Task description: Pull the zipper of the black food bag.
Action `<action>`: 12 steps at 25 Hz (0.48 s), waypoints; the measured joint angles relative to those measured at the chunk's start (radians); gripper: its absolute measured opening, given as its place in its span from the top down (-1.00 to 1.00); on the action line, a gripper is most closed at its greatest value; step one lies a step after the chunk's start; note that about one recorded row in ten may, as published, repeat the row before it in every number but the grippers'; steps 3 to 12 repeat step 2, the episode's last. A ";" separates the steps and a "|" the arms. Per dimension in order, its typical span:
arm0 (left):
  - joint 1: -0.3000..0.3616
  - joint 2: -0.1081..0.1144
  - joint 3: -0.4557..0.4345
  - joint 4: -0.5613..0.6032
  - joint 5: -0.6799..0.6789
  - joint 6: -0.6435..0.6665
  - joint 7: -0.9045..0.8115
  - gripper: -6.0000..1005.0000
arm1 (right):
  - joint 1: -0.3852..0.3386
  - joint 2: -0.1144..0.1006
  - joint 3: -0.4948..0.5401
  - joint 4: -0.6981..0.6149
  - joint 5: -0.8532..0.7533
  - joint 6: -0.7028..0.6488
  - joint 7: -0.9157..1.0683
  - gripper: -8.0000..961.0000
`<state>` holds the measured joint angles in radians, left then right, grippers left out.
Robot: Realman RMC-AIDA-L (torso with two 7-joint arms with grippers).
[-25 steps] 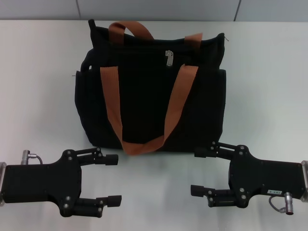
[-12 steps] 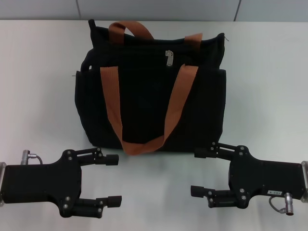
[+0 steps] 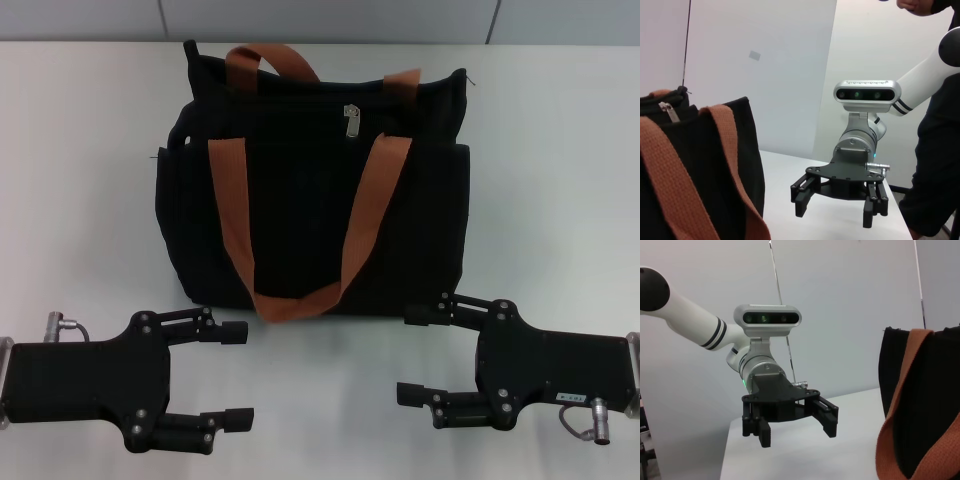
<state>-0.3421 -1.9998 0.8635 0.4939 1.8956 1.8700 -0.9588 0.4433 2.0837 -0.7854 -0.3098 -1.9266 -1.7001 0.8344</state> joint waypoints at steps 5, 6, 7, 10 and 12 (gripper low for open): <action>0.000 0.000 0.000 0.000 0.000 0.000 0.000 -0.62 | 0.001 0.000 0.000 0.000 0.000 0.000 0.000 -0.70; 0.000 0.000 0.000 0.000 0.000 0.000 0.000 -0.62 | 0.001 0.000 0.000 0.000 0.000 0.000 0.000 -0.70; 0.000 0.000 0.000 0.000 0.000 0.000 0.000 -0.62 | 0.001 0.000 0.000 0.000 0.000 0.000 0.000 -0.70; 0.000 0.000 0.000 0.000 0.000 0.000 0.000 -0.62 | 0.001 0.000 0.000 0.000 0.000 0.000 0.000 -0.70; 0.000 0.000 0.000 0.000 0.000 0.000 0.000 -0.62 | 0.001 0.000 0.000 0.000 0.000 0.000 0.000 -0.70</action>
